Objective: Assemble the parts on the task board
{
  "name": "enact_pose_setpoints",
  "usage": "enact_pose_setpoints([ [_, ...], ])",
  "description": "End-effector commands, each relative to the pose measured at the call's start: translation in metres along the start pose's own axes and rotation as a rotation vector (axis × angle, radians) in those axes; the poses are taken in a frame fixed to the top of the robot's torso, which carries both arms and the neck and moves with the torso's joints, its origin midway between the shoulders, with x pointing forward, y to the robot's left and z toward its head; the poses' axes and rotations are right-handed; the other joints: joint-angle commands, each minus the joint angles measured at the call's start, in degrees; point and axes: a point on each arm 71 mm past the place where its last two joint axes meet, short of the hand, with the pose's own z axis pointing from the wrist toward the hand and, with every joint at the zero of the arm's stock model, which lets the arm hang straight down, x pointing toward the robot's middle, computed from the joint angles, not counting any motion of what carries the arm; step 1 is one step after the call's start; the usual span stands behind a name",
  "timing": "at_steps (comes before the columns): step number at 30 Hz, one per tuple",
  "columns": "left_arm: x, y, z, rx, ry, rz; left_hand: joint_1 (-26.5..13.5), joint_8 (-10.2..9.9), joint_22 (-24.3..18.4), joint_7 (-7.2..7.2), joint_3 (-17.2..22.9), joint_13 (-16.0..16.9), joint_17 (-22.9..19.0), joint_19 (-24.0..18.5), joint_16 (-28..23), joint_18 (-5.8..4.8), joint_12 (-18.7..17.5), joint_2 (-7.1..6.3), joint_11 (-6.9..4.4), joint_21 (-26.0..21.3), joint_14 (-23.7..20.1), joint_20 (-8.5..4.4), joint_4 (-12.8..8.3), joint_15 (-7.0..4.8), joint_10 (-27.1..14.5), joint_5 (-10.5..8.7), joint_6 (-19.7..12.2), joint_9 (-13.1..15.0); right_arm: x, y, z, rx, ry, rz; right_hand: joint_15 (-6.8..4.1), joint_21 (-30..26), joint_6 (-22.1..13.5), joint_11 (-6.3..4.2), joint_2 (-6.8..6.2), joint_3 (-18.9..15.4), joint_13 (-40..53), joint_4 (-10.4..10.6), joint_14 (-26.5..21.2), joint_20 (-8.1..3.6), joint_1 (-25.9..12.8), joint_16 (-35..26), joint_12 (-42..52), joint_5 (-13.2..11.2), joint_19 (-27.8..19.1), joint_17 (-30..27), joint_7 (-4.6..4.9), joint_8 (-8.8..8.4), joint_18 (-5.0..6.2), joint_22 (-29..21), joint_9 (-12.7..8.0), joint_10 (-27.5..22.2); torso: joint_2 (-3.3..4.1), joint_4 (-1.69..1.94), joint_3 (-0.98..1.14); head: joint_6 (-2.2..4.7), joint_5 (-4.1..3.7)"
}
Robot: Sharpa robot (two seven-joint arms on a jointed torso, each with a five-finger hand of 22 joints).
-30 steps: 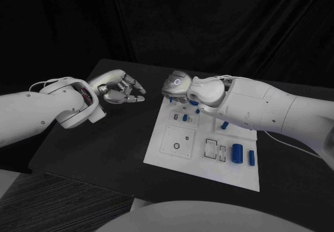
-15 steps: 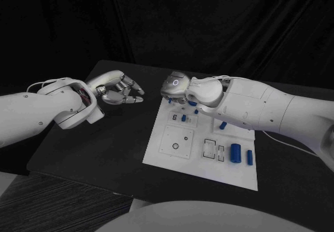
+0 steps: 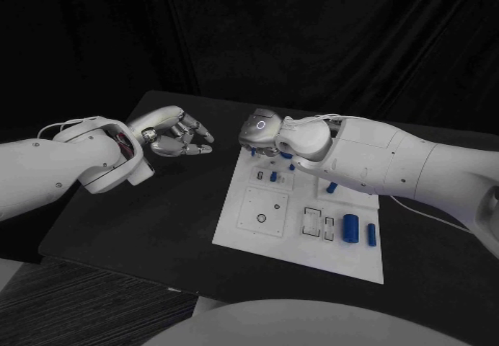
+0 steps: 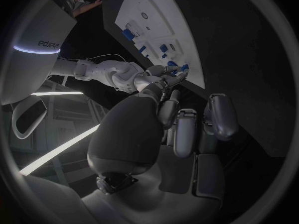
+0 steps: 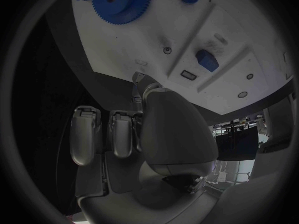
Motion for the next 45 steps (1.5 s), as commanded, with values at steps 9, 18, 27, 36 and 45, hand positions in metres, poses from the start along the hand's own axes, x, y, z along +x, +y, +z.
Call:
enact_pose_setpoints([
  [9,0.0003,-0.0019,0.0016,0.01,0.014,0.0,0.2,0.9,9.6,-0.01,0.9,-0.6,9.7,-0.5,-0.6,-0.6,-1.5,0.49,-0.08,-0.8,2.3,-0.54,1.5,-0.33,-0.3,0.66,0.6,-0.7,0.0045,0.0034,0.0008,0.009,0.027,0.005,0.42,0.9,1.2,-0.05,1.58,1.0,14.4,-0.5,6.0,0.54,-2.7,1.2,-0.7,-0.5,3.9,14.1,-0.21,1.76,-1.23,14.4,5.8,5.9,-0.12,0.06,-0.06,-0.01,0.11],
  [18,0.0002,-0.001,0.002,0.008,0.017,0.0,0.3,1.0,9.6,-0.03,0.9,-0.6,9.7,-0.6,-0.6,-0.59,-1.5,0.5,-0.11,-0.9,2.3,-0.55,1.5,-0.34,-0.3,0.64,0.6,-0.7,0.0065,0.0036,0.0005,0.011,0.037,0.007,0.43,0.8,1.1,-0.04,1.65,1.0,14.4,-0.6,5.9,0.55,-2.8,1.2,-0.7,-0.5,3.9,14.1,-0.19,1.65,-1.21,14.4,5.8,5.9,-0.19,0.07,-0.12,-0.01,0.11],
  [27,0.0009,-0.0012,0.0028,0.009,0.022,0.0,0.5,1.0,9.6,-0.05,1.0,-0.7,9.7,-0.5,-0.5,-0.6,-1.5,0.54,-0.13,-0.8,2.3,-0.57,1.5,-0.37,-0.3,0.58,0.7,-0.7,0.0068,0.0049,0.0013,0.008,0.041,0.008,0.46,0.8,0.9,-0.02,1.75,1.0,14.4,-0.7,5.9,0.55,-2.9,1.2,-0.7,-0.5,3.8,14.1,-0.19,1.43,-1.2,14.4,5.8,5.9,-0.25,0.02,-0.13,-0.01,0.06],
  [36,0.0016,-0.0009,0.0032,0.007,0.029,-0.002,0.5,1.0,9.6,-0.05,1.0,-0.7,9.7,-0.5,-0.5,-0.6,-1.5,0.54,-0.13,-0.8,2.3,-0.57,1.5,-0.37,-0.3,0.58,0.7,-0.7,0.0091,0.0028,0.0006,0.016,0.049,0.007,0.47,0.8,0.8,-0.01,1.8,1.0,14.4,-0.7,5.9,0.55,-3.0,1.2,-0.7,-0.5,3.8,14.0,-0.19,1.35,-1.19,14.4,5.9,5.9,-0.3,0.03,-0.14,-0.01,0.13],
  [45,0.0026,-0.0006,0.004,0.005,0.04,-0.003,0.6,1.0,9.6,-0.05,1.1,-0.8,9.6,-0.6,-0.6,-0.56,-1.6,0.61,-0.14,-1.0,2.3,-0.59,1.5,-0.38,-0.3,0.5,0.7,-0.7,0.0106,0.0007,-0.0006,0.021,0.05,0.006,0.47,0.8,0.8,-0.01,1.83,1.0,14.4,-0.7,5.9,0.55,-3.0,1.2,-0.7,-0.5,3.8,14.1,-0.2,1.3,-1.2,14.4,5.9,5.9,-0.34,0.02,-0.16,-0.01,0.06],
])
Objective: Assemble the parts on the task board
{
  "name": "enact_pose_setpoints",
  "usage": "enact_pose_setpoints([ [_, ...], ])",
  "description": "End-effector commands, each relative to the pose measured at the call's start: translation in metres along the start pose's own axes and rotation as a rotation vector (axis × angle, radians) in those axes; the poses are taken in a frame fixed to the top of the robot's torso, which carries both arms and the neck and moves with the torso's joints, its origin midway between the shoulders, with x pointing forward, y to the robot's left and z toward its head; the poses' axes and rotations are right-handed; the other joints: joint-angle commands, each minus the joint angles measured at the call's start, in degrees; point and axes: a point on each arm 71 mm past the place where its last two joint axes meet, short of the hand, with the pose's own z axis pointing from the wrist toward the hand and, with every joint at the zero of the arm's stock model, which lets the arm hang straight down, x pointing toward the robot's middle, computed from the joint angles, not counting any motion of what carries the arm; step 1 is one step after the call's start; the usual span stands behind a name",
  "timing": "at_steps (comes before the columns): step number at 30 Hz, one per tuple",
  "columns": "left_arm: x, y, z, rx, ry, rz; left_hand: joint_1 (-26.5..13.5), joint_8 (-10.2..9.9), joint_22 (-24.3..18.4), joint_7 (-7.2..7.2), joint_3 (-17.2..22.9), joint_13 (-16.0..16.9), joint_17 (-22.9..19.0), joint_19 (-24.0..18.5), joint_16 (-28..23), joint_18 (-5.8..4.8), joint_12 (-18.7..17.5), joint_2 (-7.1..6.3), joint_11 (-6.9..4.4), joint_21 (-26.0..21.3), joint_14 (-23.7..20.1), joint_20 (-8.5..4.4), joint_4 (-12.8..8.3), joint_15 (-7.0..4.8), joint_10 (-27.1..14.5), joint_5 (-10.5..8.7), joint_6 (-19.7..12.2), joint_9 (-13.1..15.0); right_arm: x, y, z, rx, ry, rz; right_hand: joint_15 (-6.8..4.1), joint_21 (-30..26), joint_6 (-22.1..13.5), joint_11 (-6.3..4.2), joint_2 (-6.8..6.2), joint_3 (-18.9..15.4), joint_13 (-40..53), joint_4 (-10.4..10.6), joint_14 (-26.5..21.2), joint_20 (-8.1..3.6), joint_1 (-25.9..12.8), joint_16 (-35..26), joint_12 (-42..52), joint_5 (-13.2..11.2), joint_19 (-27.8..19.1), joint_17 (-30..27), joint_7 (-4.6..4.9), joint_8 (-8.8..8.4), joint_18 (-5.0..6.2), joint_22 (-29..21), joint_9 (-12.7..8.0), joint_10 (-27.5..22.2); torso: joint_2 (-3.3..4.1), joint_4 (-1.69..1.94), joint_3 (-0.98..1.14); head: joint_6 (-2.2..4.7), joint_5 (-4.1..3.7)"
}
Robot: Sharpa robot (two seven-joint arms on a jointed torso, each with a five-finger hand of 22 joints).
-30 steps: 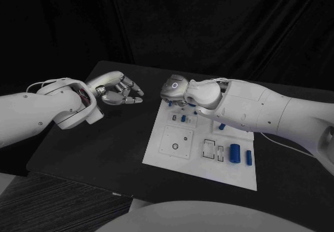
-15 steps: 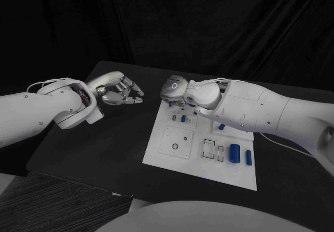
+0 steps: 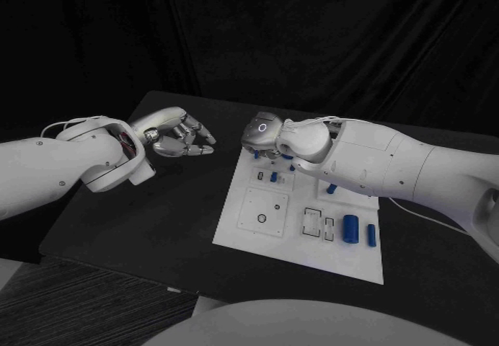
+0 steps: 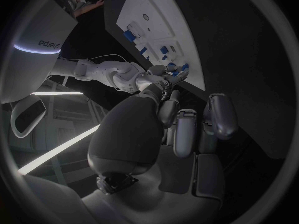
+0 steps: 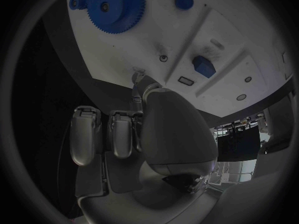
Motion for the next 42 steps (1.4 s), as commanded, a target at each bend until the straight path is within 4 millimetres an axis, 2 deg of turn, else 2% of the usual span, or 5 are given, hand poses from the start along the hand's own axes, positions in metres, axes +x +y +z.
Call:
enact_pose_setpoints([
  [1,0.0009,-0.0012,0.0009,0.008,0.017,-0.002,0.4,1.0,9.6,-0.05,0.4,-0.5,9.6,0.0,-0.6,-0.56,-0.7,0.46,0.14,-0.6,2.3,0.01,0.8,-0.38,-0.1,0.5,0.7,-0.7,0.0019,-0.0011,-0.0007,0.017,0.005,-0.002,0.12,0.8,0.8,-0.01,1.53,0.3,14.4,0.0,5.6,0.18,-2.7,1.2,-0.7,-0.5,3.4,14.1,-0.2,1.74,-1.2,14.4,5.5,5.9,-0.03,0.0,-0.01,-0.01,-0.01],
  [13,0.0015,-0.0002,0.0007,0.001,0.026,-0.004,0.5,1.0,9.5,-0.06,0.4,-0.7,9.6,-0.1,-0.7,-0.52,-0.9,0.51,0.14,-0.8,2.2,0.0,0.8,-0.39,-0.2,0.45,0.8,-0.7,0.0041,-0.0043,-0.0027,0.028,0.006,-0.003,0.13,0.8,0.8,-0.01,1.56,0.2,14.4,0.0,5.6,0.18,-2.8,1.2,-0.7,-0.6,3.5,14.1,-0.21,1.7,-1.21,14.4,5.5,5.9,-0.05,0.01,-0.02,-0.01,0.34],
  [33,0.0028,0.0012,0.0014,-0.009,0.042,-0.006,0.7,1.1,9.4,-0.07,0.6,-0.9,9.4,-0.3,-0.8,-0.46,-1.0,0.58,0.13,-1.1,2.1,-0.02,0.8,-0.39,-0.3,0.39,0.9,-0.7,0.0066,-0.0058,-0.0048,0.034,0.016,-0.001,0.19,0.7,0.7,-0.02,1.78,0.0,14.4,-0.2,5.6,0.14,-3.4,1.2,-0.7,-1.2,3.4,14.0,-0.45,1.31,-1.16,14.3,5.7,5.9,-0.13,0.02,-0.06,-0.01,0.3],
  [38,0.003,0.0015,0.0013,-0.012,0.045,-0.007,0.8,1.1,9.4,-0.08,0.6,-0.9,9.4,-0.3,-0.8,-0.47,-1.0,0.59,0.13,-1.1,2.1,-0.02,0.8,-0.4,-0.3,0.39,0.9,-0.7,0.0067,-0.0052,-0.0047,0.032,0.018,-0.001,0.25,0.5,-1.0,0.08,2.06,-0.4,14.4,-0.7,5.5,0.15,-4.6,1.0,-0.7,-1.7,3.2,13.7,-0.13,-0.76,-1.12,14.3,5.3,5.9,-0.14,0.04,-0.06,-0.01,0.28],
  [42,0.0031,0.0018,0.0013,-0.014,0.047,-0.007,0.9,1.2,9.5,-0.09,0.6,-0.8,9.5,-0.3,-0.7,-0.49,-0.9,0.59,0.12,-1.0,2.1,-0.03,0.8,-0.4,-0.3,0.39,0.9,-0.7,0.0067,-0.0046,-0.0045,0.029,0.02,0.0,0.26,0.5,-1.2,0.1,2.08,-0.4,14.4,-0.7,5.5,0.15,-4.7,1.0,-0.7,-1.7,3.2,13.6,-0.13,-1.0,-1.11,14.3,5.3,5.9,-0.14,0.01,-0.07,-0.01,0.37],
])
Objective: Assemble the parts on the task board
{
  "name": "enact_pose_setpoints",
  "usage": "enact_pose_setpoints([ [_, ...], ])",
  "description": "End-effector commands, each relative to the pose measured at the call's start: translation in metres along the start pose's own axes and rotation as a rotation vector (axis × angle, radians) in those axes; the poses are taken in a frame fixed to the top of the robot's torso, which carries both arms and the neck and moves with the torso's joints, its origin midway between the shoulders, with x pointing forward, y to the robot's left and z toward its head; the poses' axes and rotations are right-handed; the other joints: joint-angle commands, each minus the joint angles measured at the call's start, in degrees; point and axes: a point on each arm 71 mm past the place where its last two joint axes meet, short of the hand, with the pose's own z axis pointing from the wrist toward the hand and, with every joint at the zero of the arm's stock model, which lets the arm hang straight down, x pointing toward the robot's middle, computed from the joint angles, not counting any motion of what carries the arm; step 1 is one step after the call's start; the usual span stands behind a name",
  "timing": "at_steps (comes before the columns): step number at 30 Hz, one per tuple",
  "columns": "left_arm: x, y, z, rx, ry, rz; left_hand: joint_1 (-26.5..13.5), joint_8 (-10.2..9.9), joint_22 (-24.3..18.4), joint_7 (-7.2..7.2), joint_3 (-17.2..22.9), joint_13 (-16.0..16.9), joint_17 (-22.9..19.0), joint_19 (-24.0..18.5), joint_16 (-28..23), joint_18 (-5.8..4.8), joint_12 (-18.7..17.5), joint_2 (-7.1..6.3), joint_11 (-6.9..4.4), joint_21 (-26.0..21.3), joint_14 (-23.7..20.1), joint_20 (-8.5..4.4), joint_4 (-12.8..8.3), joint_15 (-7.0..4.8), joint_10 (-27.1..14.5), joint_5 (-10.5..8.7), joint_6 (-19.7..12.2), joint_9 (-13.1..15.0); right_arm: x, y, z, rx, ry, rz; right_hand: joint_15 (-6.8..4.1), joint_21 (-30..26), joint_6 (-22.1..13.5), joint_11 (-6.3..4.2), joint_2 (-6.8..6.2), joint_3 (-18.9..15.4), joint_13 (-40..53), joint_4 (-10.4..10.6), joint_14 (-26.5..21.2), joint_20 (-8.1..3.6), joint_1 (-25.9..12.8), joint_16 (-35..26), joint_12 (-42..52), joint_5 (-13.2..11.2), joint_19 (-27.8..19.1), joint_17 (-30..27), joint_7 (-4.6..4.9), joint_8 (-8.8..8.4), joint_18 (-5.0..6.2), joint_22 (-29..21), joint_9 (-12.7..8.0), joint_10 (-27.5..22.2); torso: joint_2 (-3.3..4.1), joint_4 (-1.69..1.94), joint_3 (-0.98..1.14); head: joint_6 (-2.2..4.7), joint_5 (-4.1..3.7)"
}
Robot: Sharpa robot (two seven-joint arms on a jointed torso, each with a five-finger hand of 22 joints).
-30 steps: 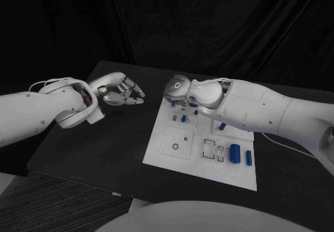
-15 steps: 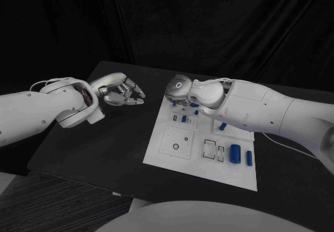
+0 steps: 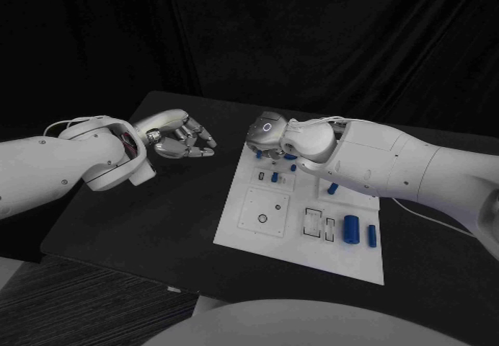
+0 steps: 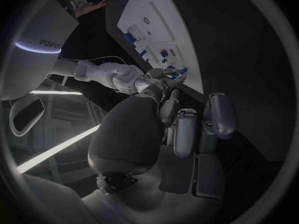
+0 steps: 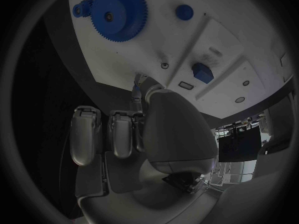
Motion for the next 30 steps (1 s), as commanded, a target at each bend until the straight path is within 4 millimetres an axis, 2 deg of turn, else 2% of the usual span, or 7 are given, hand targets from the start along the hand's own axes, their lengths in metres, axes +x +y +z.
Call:
enact_pose_setpoints([
  [1,0.0013,-0.0007,0.0006,0.005,0.014,-0.002,0.4,0.7,9.5,0.1,0.6,-0.5,9.5,-0.2,-0.7,-0.48,-0.3,0.16,0.12,-0.5,2.1,-0.03,0.8,-0.4,-0.3,0.39,0.7,-0.7,0.0013,0.0003,-0.0001,0.016,0.008,-0.001,0.26,0.5,0.0,0.1,1.39,0.2,14.5,-0.1,5.5,0.15,-1.9,1.0,-0.7,-0.7,3.2,13.6,0.06,0.67,-1.12,14.3,3.1,5.9,0.0,-0.02,-0.02,-0.01,0.11],
  [22,0.0019,-0.0003,0.0008,-0.001,0.022,-0.004,0.6,0.8,9.4,0.09,0.7,-0.5,9.5,-0.3,-0.7,-0.47,-0.3,0.13,0.11,-0.6,2.1,-0.04,0.7,-0.41,-0.3,0.39,0.8,-0.7,0.0011,0.0016,0.0007,0.014,0.011,0.0,0.34,0.4,-1.6,0.18,1.47,0.2,14.5,-0.7,5.5,0.21,-2.7,1.0,-0.7,-1.1,3.1,13.6,0.16,-1.79,-1.09,14.2,1.9,5.9,-0.04,0.03,-0.04,-0.01,0.09],
  [30,0.0021,0.0,0.0006,-0.004,0.025,-0.004,0.6,0.8,9.4,0.09,0.7,-0.5,9.5,-0.3,-0.7,-0.47,-0.3,0.13,0.11,-0.6,2.1,-0.04,0.7,-0.41,-0.3,0.39,0.8,-0.7,0.0012,0.0017,0.0009,0.014,0.013,0.0,0.34,0.4,-1.6,0.17,1.78,0.5,14.5,-1.1,5.5,0.23,-2.6,1.0,-0.7,-0.6,3.2,13.6,0.06,-2.38,-1.1,14.3,1.6,5.9,-0.03,0.01,-0.04,-0.01,0.07],
])
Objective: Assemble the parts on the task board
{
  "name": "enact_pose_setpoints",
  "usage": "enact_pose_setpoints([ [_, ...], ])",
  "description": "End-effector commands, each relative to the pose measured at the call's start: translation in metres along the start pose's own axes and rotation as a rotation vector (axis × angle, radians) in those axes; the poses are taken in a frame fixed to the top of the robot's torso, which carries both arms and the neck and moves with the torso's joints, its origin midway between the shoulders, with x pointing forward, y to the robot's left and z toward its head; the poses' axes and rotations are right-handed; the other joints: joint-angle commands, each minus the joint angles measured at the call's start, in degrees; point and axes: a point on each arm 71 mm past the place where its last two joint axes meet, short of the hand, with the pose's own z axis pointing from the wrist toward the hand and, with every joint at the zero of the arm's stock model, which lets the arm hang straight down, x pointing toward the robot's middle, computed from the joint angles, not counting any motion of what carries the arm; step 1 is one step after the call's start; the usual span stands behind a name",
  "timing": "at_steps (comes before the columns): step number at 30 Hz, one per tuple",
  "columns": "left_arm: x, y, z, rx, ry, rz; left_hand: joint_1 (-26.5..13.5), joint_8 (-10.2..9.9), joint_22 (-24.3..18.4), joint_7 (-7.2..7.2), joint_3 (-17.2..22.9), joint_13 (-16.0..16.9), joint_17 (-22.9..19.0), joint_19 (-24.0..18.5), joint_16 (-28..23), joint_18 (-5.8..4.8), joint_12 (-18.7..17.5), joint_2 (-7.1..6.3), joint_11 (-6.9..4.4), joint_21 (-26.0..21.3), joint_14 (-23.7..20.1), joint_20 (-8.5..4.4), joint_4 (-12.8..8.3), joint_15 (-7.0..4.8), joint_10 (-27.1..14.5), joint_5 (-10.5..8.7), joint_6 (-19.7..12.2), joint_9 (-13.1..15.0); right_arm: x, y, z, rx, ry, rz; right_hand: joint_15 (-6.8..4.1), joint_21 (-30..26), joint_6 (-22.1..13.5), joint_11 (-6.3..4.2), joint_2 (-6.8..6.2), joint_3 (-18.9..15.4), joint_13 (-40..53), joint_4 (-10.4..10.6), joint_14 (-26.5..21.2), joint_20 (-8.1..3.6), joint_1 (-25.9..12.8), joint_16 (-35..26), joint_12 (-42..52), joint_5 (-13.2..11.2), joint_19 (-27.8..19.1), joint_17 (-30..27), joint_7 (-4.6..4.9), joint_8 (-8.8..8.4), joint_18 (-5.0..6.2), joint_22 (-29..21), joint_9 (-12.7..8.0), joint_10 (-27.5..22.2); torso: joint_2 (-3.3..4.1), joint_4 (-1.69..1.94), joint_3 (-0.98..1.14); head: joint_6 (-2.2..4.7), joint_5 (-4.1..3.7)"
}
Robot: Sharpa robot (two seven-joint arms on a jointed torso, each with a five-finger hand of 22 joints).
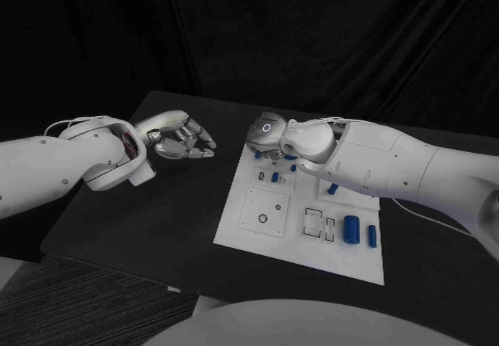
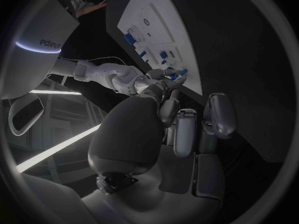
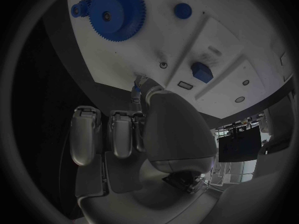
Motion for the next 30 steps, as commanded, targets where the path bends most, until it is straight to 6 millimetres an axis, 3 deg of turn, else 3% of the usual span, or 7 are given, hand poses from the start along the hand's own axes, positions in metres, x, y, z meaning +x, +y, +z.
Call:
enact_pose_setpoints([
  [1,0.0012,-0.0008,0.0003,0.005,0.012,-0.003,0.6,0.8,9.4,0.09,0.7,-0.5,9.5,-0.3,-0.7,-0.48,-0.3,0.14,0.11,-0.6,2.1,-0.04,0.7,-0.41,-0.3,0.39,0.8,-0.7,0.0011,0.0001,0.0003,0.017,0.008,-0.002,0.34,0.4,0.1,0.17,0.95,1.0,14.4,-0.6,5.5,0.23,-1.7,1.0,-0.7,-0.6,3.2,13.5,0.14,-0.55,-1.1,14.3,0.9,5.9,0.01,-0.02,0.0,-0.01,0.04],
  [11,0.0019,-0.001,0.0012,0.002,0.019,-0.003,0.7,0.8,9.4,0.1,0.7,-0.5,9.6,-0.3,-0.6,-0.48,-0.3,0.14,0.11,-0.6,2.2,-0.05,0.7,-0.41,-0.3,0.41,0.8,-0.7,0.0019,-0.0011,-0.0004,0.021,0.009,-0.002,0.34,0.4,1.0,0.15,1.26,1.4,14.4,-1.5,5.5,0.24,-1.4,1.0,-0.7,0.6,3.2,13.6,0.11,-0.72,-1.11,14.3,0.7,5.9,-0.01,-0.01,0.03,-0.01,-0.09],
  [30,0.0022,0.0,0.0016,-0.004,0.026,-0.004,0.8,0.8,9.5,0.1,0.8,-0.5,9.5,-0.3,-0.6,-0.49,-0.3,0.18,0.11,-0.6,2.2,-0.06,0.7,-0.41,-0.3,0.42,0.8,-0.8,0.0043,-0.0043,-0.0028,0.032,0.011,-0.002,0.34,0.5,1.2,0.15,1.33,1.4,14.4,-1.6,5.5,0.24,-1.4,1.1,-0.7,0.7,3.2,13.8,0.1,-0.73,-1.11,14.3,0.7,5.9,-0.03,0.0,0.02,-0.01,0.08],
])
